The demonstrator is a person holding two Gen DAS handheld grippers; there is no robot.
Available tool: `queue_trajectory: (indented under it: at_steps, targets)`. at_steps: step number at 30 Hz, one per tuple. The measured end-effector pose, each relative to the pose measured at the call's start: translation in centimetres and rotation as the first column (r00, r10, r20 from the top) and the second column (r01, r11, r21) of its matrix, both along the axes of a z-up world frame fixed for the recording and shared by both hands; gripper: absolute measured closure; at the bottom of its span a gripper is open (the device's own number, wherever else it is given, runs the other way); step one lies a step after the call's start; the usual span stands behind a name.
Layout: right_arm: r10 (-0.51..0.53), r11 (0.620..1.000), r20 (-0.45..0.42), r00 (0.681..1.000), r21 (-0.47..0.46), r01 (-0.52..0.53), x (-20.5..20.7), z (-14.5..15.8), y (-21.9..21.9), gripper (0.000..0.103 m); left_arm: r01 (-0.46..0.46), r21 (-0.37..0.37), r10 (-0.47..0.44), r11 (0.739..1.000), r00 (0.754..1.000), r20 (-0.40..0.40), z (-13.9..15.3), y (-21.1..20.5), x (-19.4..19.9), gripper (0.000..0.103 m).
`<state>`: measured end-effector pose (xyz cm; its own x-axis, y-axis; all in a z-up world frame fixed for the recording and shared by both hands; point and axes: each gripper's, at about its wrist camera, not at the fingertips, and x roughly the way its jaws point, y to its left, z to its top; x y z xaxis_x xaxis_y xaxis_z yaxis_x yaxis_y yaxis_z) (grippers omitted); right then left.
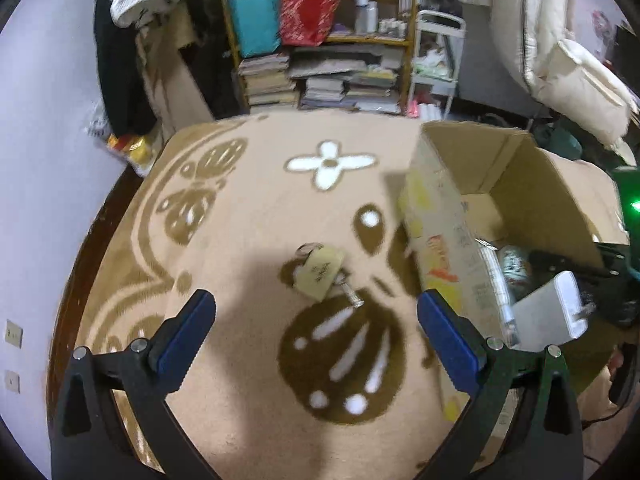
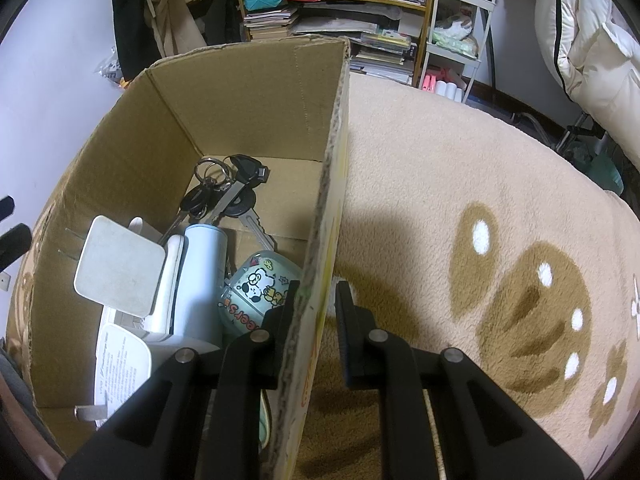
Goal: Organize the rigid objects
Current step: 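Move the left tool to the gold AIMA key tag and grasp it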
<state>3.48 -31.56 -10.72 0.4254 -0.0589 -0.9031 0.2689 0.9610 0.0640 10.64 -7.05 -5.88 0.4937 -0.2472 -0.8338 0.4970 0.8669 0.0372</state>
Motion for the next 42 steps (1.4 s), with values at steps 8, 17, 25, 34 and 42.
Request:
queue_trajectory:
  at_steps: [8,17,25,34,42]
  targets:
    - [0.000,1.000,0.000,1.000,0.001,0.000,0.0,0.0,0.0,0.088,-0.048,-0.007,0.048,0.999,0.998,-0.039,-2.6,0.8,2.9,0.003]
    - [0.000,1.000,0.000,1.000,0.001,0.000,0.0,0.0,0.0,0.088,-0.069,-0.038,0.064,0.997,0.991,-0.120,-5.7,0.8,5.3,0.003]
    - [0.000,1.000,0.000,1.000,0.001,0.000,0.0,0.0,0.0,0.088,-0.050,-0.016,0.047,0.999,0.991,-0.125,-7.0,0.0,5.8,0.003]
    - [0.000,1.000,0.000,1.000,0.000,0.000,0.0,0.0,0.0,0.088,-0.036,-0.011,0.034,0.999,0.991,-0.128,-8.1,-1.1,6.2,0.005]
    - [-0.001,1.000,0.000,1.000,0.001,0.001,0.0,0.0,0.0,0.088,-0.007,0.033,0.011,0.999,0.994,-0.107,-9.0,-2.4,6.2,0.008]
